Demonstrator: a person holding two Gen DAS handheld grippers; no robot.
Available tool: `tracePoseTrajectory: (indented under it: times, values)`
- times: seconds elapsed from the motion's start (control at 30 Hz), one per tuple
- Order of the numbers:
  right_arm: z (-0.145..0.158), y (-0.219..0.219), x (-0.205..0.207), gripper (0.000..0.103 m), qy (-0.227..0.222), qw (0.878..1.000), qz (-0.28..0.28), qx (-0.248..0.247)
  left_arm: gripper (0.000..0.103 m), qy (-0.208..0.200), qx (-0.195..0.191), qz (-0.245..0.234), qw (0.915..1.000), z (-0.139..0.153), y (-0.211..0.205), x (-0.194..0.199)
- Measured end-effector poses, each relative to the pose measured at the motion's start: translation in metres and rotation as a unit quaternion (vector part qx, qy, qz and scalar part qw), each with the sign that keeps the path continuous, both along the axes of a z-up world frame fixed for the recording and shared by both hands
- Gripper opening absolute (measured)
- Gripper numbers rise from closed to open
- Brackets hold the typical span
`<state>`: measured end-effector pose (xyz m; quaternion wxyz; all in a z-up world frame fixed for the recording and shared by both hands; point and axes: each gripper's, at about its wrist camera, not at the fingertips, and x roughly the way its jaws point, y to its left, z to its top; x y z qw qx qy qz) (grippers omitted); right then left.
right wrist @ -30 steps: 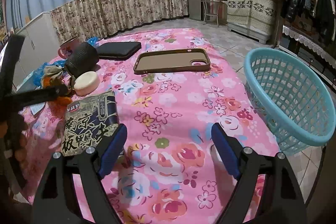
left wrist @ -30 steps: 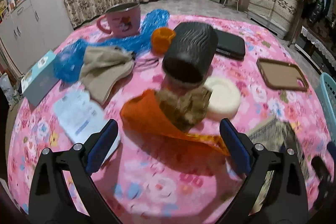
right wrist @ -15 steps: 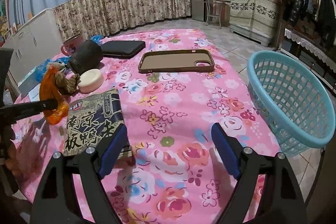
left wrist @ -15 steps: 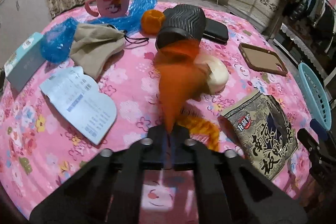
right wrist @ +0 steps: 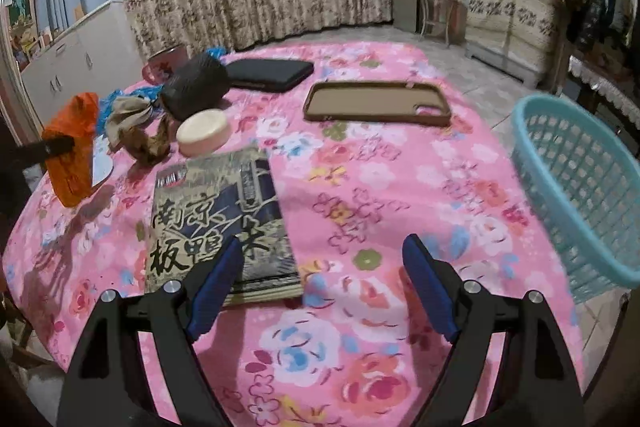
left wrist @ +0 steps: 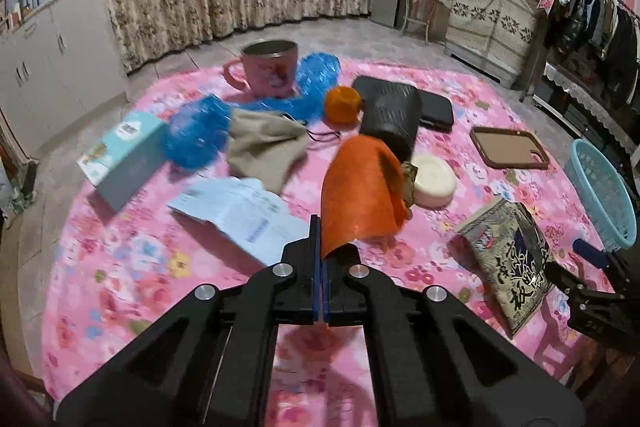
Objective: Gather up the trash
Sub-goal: 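Grasp the orange plastic bag with the left tool and lift it, then grasp the book edge with the right tool and lift it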
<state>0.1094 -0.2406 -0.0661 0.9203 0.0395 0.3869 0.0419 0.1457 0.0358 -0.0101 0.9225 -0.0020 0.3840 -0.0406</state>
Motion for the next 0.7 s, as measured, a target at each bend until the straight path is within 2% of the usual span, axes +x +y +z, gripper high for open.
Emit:
tracePoseTrajectory:
  times: [0.1, 0.17, 0.3, 0.37, 0.4, 0.43, 0.47, 0.53, 0.7]
  values:
    - [-0.005, 0.005, 0.001, 0.079, 0.013, 1.000, 0.008, -0.004, 0.000, -0.006, 0.001, 0.007, 1.0000, 0.005, 0.012, -0.001]
    - [-0.005, 0.012, 0.000, 0.069, 0.013, 1.000, 0.019, -0.017, 0.000, -0.009, -0.007, 0.016, 0.9998, 0.006, 0.021, -0.002]
    - [-0.004, 0.032, -0.002, 0.034, 0.009, 0.998, 0.049, -0.044, 0.000, -0.010, -0.012, 0.025, 0.9996, 0.004, 0.029, -0.003]
    - [-0.004, 0.038, -0.002, 0.031, 0.005, 0.997, 0.050, -0.061, 0.000, -0.012, -0.013, 0.027, 0.9995, 0.004, 0.031, -0.004]
    - [-0.003, 0.037, -0.002, 0.026, 0.003, 0.997, 0.046, -0.066, 0.000, -0.013, -0.014, 0.030, 0.9994, 0.005, 0.033, -0.004]
    - [-0.002, 0.035, -0.001, 0.011, 0.003, 0.997, 0.042, -0.068, 0.000, -0.014, -0.014, 0.031, 0.9993, 0.005, 0.034, -0.005]
    - [-0.002, 0.031, -0.001, 0.007, 0.005, 0.997, 0.040, -0.061, 0.000, -0.015, -0.015, 0.033, 0.9992, 0.005, 0.035, -0.006]
    - [-0.001, 0.024, 0.000, 0.005, 0.008, 0.998, 0.038, -0.041, 0.000, -0.017, -0.018, 0.037, 0.9990, 0.006, 0.038, -0.006]
    - [0.009, 0.030, -0.004, 0.002, -0.016, 0.996, 0.044, -0.070, 0.000, -0.024, -0.023, 0.040, 0.9987, 0.011, 0.042, -0.009]
